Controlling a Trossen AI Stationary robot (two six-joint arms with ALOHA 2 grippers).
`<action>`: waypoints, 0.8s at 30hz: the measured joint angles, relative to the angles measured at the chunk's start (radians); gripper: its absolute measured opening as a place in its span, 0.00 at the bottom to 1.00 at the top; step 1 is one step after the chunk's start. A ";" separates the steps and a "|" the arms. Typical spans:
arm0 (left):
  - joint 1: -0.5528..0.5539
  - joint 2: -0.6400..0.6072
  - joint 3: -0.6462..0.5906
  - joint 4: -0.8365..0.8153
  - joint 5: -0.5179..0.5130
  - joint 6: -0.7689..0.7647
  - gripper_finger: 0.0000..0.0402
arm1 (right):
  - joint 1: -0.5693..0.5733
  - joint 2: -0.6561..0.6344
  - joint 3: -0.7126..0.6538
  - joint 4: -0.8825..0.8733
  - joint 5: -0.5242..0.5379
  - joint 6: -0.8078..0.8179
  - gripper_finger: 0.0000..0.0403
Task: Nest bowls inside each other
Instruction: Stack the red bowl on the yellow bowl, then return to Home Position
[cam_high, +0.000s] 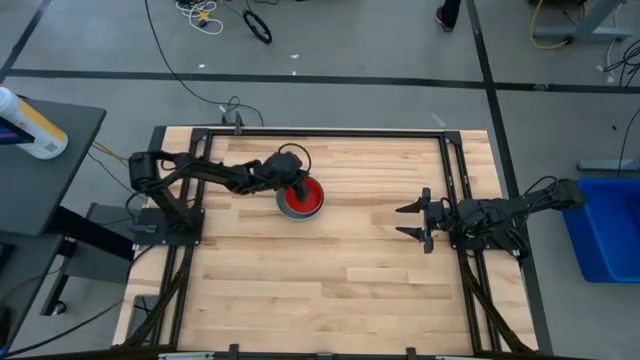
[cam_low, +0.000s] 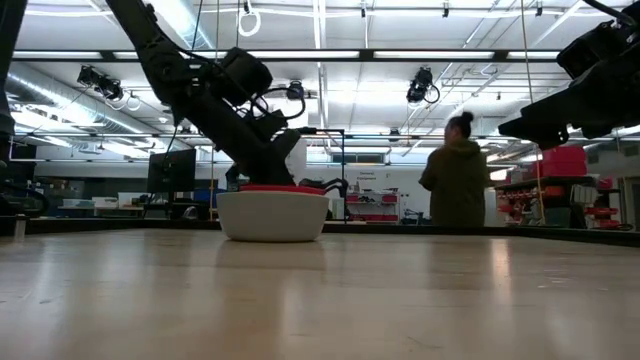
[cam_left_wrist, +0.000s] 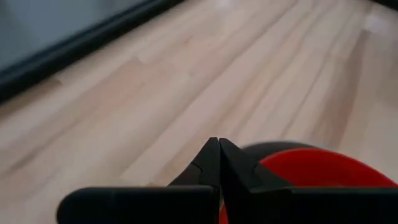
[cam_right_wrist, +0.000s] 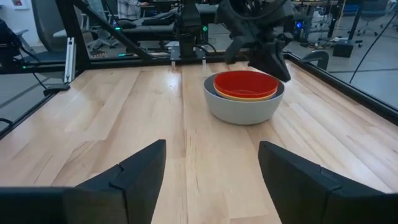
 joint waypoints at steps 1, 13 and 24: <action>-0.002 -0.014 0.000 -0.009 -0.021 0.014 0.00 | 0.000 0.000 0.000 0.000 0.000 0.000 0.66; -0.210 -0.522 -0.129 -0.303 -0.281 0.064 0.00 | 0.000 0.000 0.000 -0.006 -0.059 0.011 0.68; -0.905 -1.109 -0.359 -0.501 -0.366 -0.086 0.00 | 0.000 0.000 0.000 -0.018 -0.147 0.027 0.62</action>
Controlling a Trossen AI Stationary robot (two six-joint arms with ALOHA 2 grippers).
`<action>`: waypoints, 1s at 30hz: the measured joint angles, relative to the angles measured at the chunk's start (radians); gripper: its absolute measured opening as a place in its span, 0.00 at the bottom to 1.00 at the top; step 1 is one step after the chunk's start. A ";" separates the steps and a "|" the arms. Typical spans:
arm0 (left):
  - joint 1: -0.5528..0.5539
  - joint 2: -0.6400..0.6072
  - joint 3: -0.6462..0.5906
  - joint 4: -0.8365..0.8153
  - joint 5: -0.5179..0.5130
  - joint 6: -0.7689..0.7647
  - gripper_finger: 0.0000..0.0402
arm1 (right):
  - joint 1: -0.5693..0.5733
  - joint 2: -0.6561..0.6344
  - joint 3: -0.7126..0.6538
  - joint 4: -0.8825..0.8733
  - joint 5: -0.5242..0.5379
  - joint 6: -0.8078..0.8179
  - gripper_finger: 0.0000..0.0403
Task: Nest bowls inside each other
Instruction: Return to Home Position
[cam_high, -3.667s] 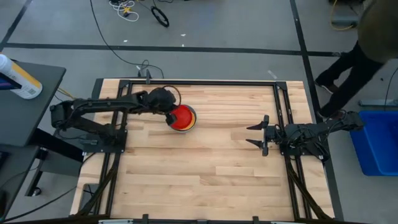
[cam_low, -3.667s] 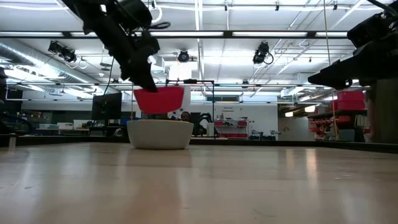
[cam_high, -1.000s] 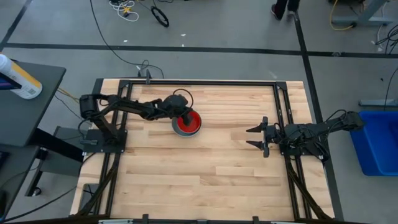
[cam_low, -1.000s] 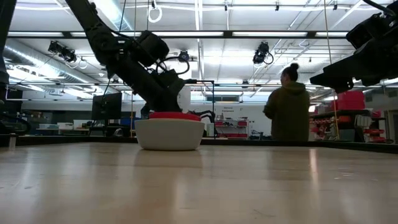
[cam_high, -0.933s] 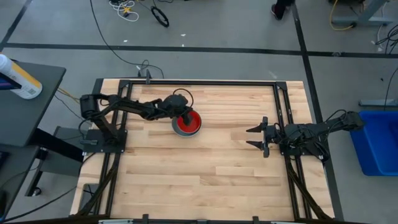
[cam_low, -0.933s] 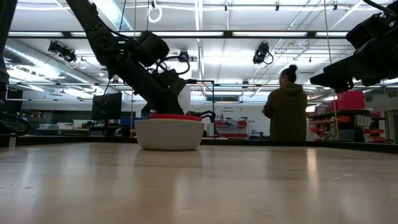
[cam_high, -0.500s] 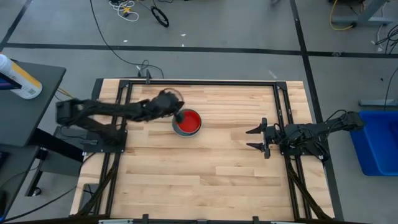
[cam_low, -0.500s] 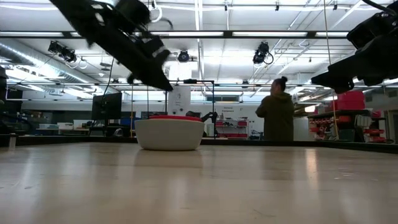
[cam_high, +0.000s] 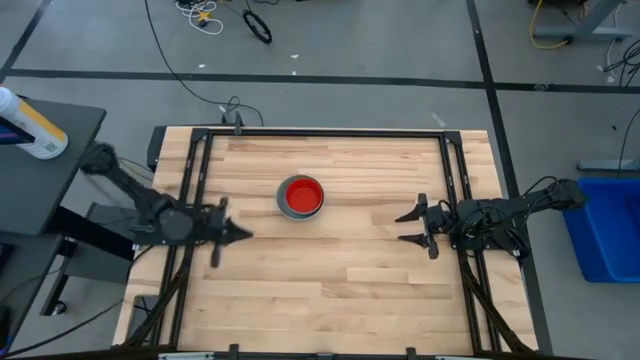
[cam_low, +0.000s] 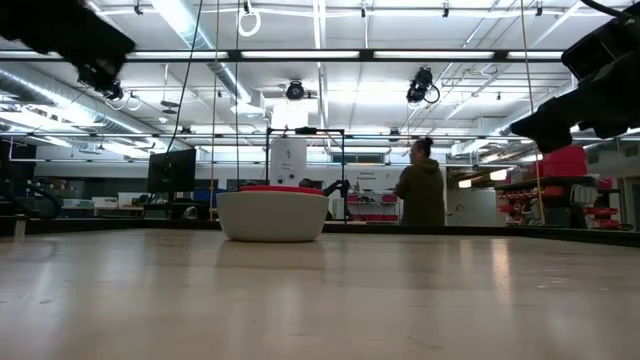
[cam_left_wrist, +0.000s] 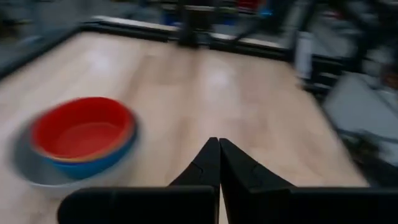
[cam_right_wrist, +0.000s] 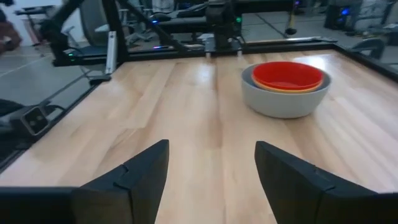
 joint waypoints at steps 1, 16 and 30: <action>-0.068 -0.019 -0.006 -0.015 -0.031 -0.010 0.00 | 0.000 0.000 0.000 -0.001 -0.010 0.004 0.61; -0.447 0.146 -0.200 0.348 -0.351 0.099 0.00 | 0.000 0.000 0.000 0.000 -0.113 0.011 0.54; 0.073 0.171 -0.176 0.442 0.131 0.219 0.00 | 0.000 0.000 0.000 -0.010 -0.115 0.026 0.51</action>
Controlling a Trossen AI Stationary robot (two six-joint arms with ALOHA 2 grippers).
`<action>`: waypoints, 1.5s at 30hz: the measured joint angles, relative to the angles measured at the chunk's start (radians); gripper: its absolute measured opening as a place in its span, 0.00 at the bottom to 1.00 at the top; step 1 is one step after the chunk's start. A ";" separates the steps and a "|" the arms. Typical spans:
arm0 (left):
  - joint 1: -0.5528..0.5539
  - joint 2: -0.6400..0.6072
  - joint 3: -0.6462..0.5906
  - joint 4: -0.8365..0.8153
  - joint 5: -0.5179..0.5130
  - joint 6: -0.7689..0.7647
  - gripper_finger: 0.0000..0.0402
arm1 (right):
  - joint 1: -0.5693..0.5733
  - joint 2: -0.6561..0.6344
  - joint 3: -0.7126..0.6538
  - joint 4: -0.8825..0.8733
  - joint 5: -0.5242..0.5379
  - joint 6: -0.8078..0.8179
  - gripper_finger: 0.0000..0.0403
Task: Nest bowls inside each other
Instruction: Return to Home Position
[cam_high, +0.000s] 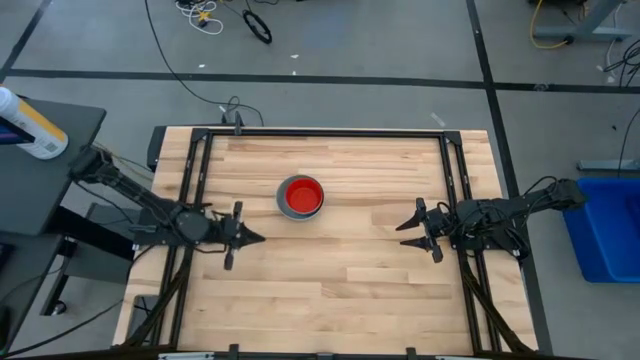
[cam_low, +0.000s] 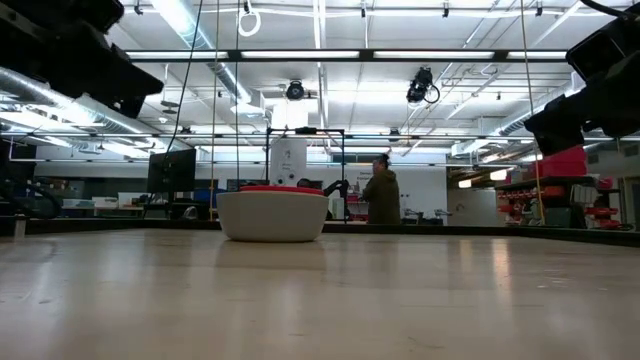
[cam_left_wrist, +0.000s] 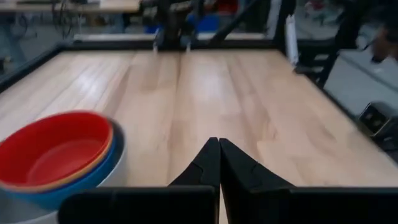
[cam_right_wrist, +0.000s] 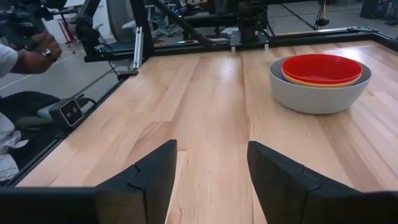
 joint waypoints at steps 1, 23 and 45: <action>0.017 -0.007 0.011 -0.039 0.013 -0.006 0.00 | 0.000 0.000 0.000 -0.001 0.000 0.000 0.51; -0.028 -0.700 -0.078 -0.337 -0.055 0.050 0.00 | 0.000 0.000 0.000 -0.004 -0.045 0.035 0.58; 0.052 -0.699 -0.174 -0.253 0.069 0.130 0.00 | 0.000 -0.001 0.000 0.001 -0.053 0.037 0.67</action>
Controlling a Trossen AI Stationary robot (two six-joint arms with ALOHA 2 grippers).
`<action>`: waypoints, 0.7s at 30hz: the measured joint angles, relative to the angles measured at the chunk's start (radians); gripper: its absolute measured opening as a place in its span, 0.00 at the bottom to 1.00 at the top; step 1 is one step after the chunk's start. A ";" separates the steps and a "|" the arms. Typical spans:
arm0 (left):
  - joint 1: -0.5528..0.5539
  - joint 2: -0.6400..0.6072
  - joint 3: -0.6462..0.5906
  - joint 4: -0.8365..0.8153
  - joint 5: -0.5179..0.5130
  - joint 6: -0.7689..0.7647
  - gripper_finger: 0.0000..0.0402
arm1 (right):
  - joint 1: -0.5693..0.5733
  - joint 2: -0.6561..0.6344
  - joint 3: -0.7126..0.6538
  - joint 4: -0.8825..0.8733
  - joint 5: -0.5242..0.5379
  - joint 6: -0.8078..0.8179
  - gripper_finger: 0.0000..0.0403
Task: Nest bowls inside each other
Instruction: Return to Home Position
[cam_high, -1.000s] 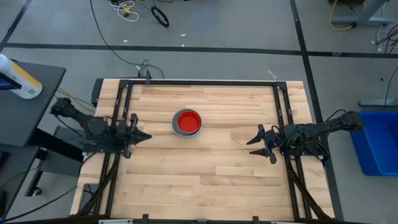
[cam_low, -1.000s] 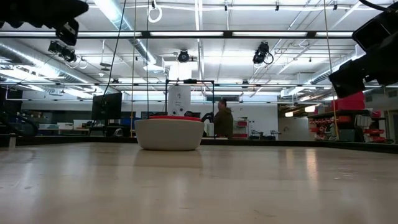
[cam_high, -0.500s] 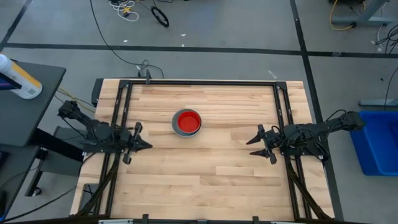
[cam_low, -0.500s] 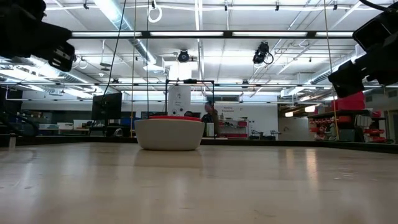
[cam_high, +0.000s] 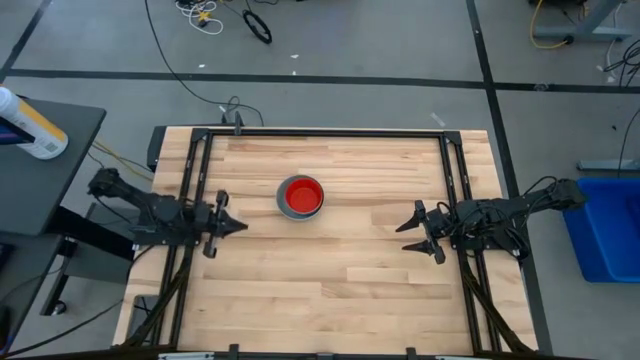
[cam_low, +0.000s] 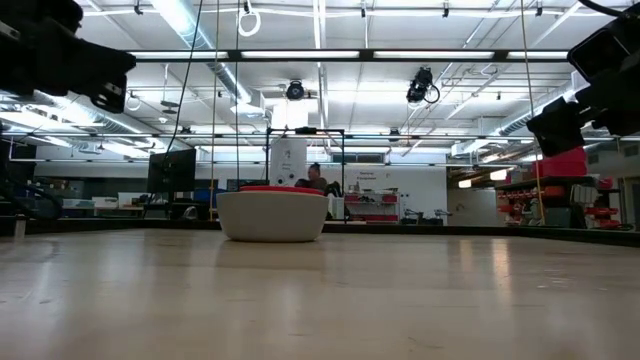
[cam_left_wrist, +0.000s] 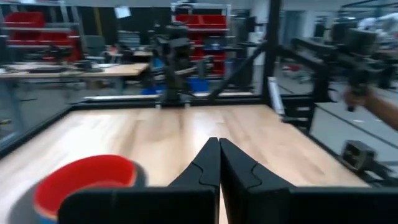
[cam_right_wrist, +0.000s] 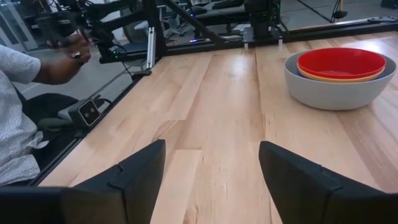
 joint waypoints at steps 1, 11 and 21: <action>0.021 0.000 0.000 0.000 0.001 0.001 0.00 | 0.000 0.000 0.000 -0.002 0.000 0.000 0.67; 0.278 0.031 0.000 -0.016 0.131 -0.029 0.00 | 0.000 0.000 0.000 -0.003 -0.009 0.000 0.67; 0.436 0.151 0.000 -0.030 0.233 -0.075 0.00 | 0.000 -0.056 0.037 0.038 -0.164 -0.136 0.61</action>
